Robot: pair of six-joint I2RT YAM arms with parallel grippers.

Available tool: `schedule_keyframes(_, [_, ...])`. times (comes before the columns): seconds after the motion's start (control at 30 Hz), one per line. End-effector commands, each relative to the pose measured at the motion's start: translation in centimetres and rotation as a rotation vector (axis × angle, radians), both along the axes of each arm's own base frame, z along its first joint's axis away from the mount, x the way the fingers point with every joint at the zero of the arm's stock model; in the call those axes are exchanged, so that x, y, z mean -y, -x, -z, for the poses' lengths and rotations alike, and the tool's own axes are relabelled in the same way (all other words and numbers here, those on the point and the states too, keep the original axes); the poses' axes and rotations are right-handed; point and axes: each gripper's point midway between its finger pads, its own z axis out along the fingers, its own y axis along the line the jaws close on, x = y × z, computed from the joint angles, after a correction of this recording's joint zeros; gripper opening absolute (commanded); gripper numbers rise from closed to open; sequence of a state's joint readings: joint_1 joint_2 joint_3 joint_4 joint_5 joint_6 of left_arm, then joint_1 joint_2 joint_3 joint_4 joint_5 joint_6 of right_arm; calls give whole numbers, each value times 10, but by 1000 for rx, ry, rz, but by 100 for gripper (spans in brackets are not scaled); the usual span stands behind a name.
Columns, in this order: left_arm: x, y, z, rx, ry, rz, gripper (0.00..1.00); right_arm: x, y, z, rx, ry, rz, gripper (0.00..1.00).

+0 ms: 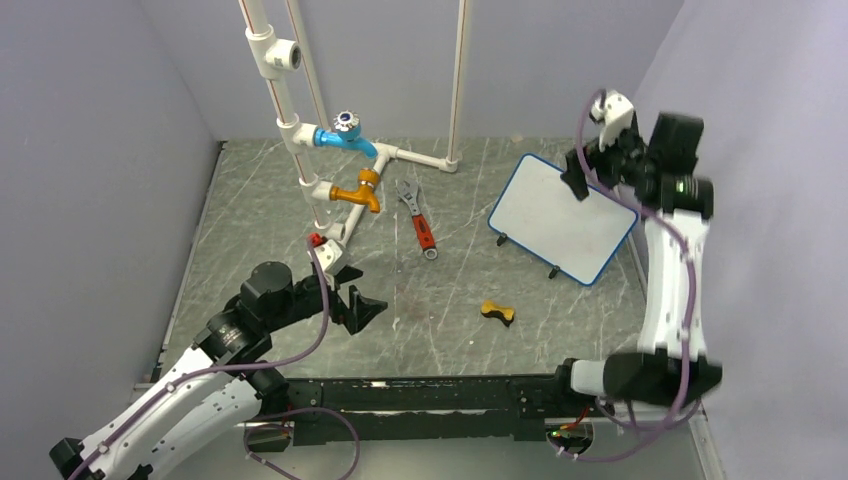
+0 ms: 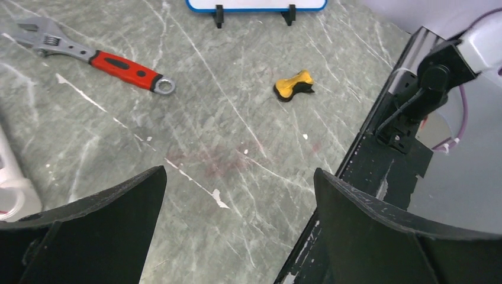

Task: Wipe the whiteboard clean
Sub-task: Reset both arms

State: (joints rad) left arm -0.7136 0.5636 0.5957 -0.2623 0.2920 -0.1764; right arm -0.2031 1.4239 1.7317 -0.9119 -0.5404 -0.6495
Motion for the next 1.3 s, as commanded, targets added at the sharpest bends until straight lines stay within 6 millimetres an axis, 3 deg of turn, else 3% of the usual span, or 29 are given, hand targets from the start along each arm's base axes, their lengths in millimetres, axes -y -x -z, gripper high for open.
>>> schedule_keyframes(0.0, [-21,-13,-19,49,-20,-122,99,-43,46,-18,147,-324,-3,100])
schedule_keyframes(0.13, [-49,-26,-15,33,-61,-264,99,-54,70,0,102,-502,77,100])
schedule_keyframes(0.33, [-113,-46,-4,58,-197,-545,99,-33,78,31,84,-552,297,100])
schedule_keyframes(0.4, [-123,-45,-3,77,-219,-583,99,-27,81,44,65,-548,352,100])
schedule_keyframes(0.6, [-123,-42,-10,128,-160,-579,99,-16,86,80,66,-543,432,100])
schedule_keyframes(0.77, [-122,-43,-7,136,-166,-568,99,-9,84,87,74,-516,454,100])
schedule_keyframes(1.27, [-113,-46,-2,104,-158,-513,99,-22,84,99,9,-525,363,100])
